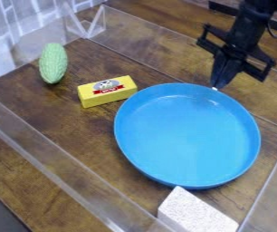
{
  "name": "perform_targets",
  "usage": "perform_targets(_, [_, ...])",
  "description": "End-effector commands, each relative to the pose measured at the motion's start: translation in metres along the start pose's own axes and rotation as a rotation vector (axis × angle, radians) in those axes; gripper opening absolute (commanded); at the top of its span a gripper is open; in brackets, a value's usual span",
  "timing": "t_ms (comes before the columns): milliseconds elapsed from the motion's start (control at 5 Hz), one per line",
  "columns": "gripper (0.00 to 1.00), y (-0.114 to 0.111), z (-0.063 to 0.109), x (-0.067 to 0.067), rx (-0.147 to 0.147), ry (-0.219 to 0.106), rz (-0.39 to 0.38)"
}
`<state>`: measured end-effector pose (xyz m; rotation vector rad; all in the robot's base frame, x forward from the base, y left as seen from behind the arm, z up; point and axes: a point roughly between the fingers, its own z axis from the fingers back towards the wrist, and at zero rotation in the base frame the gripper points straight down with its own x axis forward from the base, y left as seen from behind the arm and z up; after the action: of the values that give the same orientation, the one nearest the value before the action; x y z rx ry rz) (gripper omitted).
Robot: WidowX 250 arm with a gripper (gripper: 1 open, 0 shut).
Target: Remove the green object from inside the blue tray and put it on the table
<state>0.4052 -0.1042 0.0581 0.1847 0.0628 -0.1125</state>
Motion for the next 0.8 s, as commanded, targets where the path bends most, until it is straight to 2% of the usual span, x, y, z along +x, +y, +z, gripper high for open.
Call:
perform_targets(0, [0.00, -0.015, 0.016, 0.014, -0.017, -0.098, -0.018])
perform_targets(200, [1.00, -0.016, 0.009, 0.012, -0.016, -0.111, -0.044])
perform_targets(400, [1.00, -0.017, 0.006, 0.009, -0.016, -0.125, -0.066])
perform_targets(600, [0.00, -0.023, 0.004, 0.013, -0.021, -0.118, -0.038])
